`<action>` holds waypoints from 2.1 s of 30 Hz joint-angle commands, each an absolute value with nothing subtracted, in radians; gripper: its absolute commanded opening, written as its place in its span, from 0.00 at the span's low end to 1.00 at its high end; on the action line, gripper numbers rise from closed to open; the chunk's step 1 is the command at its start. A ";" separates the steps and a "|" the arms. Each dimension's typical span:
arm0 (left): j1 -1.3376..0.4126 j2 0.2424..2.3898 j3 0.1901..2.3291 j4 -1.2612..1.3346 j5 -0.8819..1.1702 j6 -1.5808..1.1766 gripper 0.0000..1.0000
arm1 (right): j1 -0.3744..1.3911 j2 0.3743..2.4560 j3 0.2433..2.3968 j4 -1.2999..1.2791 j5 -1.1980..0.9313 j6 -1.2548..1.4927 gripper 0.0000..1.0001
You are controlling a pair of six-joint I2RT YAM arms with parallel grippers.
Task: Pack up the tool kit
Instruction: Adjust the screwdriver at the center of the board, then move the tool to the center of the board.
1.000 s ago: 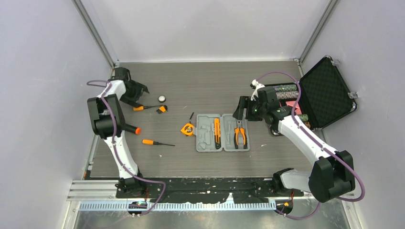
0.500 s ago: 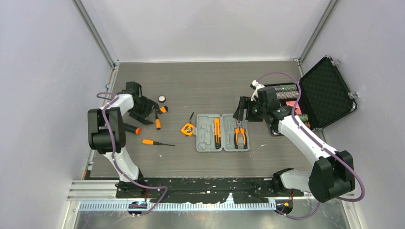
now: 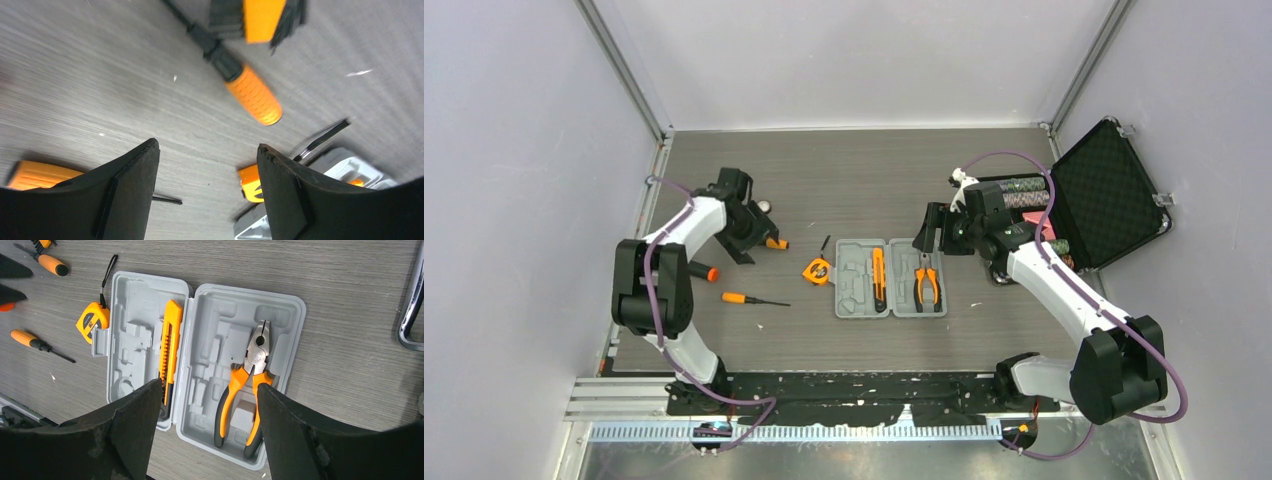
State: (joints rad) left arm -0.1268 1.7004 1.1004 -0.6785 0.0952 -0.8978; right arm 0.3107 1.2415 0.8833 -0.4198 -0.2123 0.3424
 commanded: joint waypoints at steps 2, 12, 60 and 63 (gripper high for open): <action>-0.117 1.704 1.336 -0.780 -0.145 -0.756 0.73 | 0.300 1.238 0.911 -0.408 -0.228 0.334 0.74; -0.098 2.022 1.759 -0.853 -0.202 -0.669 0.68 | 0.296 1.233 0.905 -0.423 -0.216 0.334 0.73; -0.100 2.262 1.882 -0.775 0.090 -0.750 0.43 | 0.277 1.191 0.849 -0.435 -0.205 0.321 0.72; -0.100 2.241 1.832 -0.762 0.075 -0.752 0.43 | 0.276 1.188 0.845 -0.435 -0.210 0.322 0.72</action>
